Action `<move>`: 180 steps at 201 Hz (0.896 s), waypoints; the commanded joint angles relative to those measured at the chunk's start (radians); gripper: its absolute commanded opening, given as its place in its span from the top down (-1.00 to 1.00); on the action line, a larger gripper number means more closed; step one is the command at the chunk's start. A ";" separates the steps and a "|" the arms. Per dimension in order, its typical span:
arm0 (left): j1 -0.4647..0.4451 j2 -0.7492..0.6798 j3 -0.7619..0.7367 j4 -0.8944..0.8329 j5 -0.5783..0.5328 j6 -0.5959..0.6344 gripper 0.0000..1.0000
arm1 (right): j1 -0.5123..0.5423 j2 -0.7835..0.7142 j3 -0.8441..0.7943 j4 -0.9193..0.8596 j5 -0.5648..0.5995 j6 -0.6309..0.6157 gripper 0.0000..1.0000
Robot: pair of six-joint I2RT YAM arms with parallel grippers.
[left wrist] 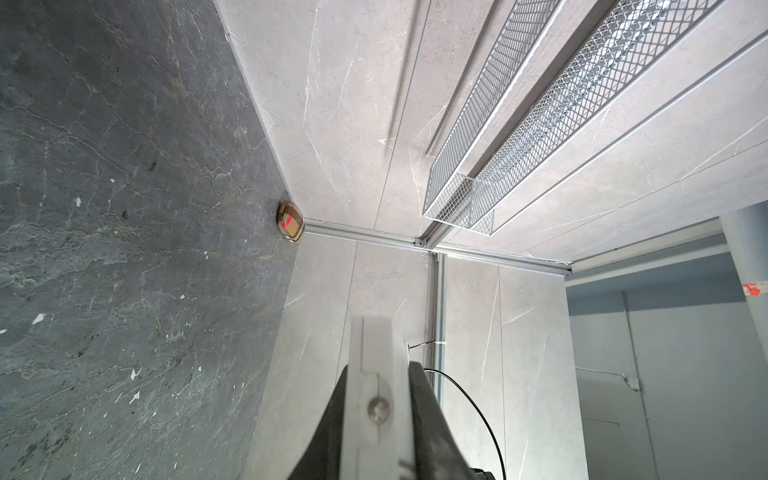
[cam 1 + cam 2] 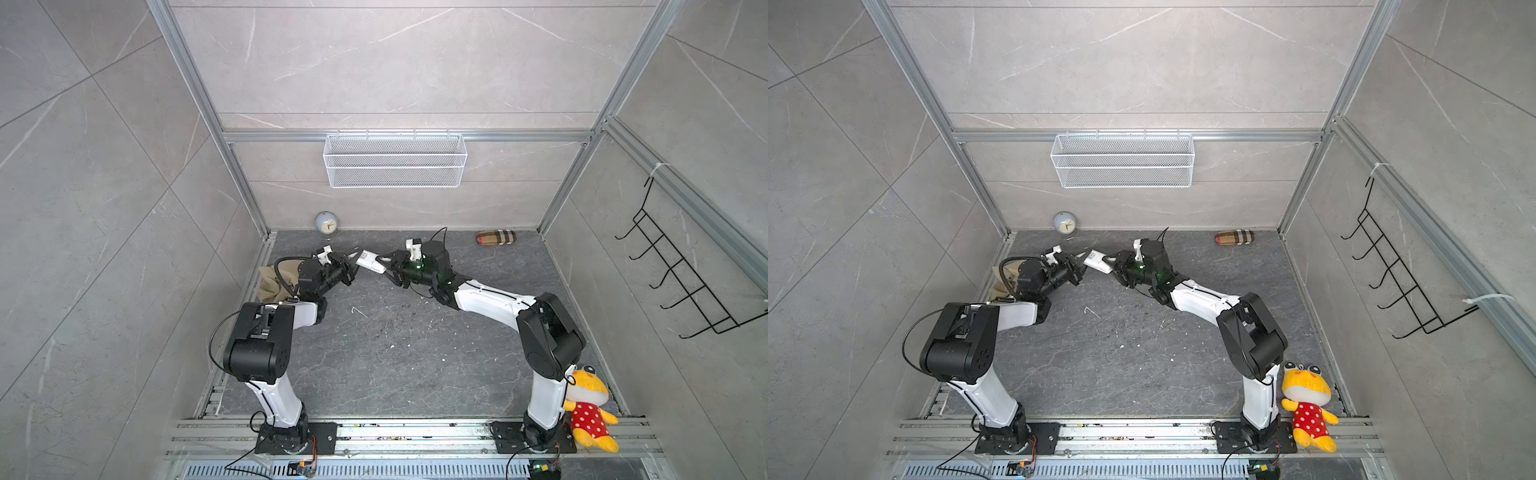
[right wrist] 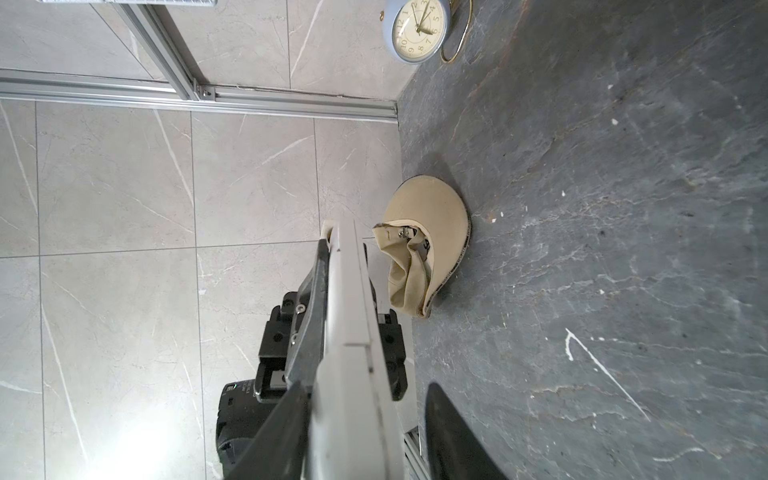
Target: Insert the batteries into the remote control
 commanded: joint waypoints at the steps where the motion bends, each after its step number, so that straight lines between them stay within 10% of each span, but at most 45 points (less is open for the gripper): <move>1: -0.001 -0.012 0.018 0.079 0.009 -0.009 1.00 | 0.014 0.011 0.009 -0.029 -0.011 -0.035 0.11; 180: -0.004 -0.009 0.009 0.105 -0.027 -0.017 1.00 | 0.027 -0.020 0.127 -0.328 0.024 -0.159 0.37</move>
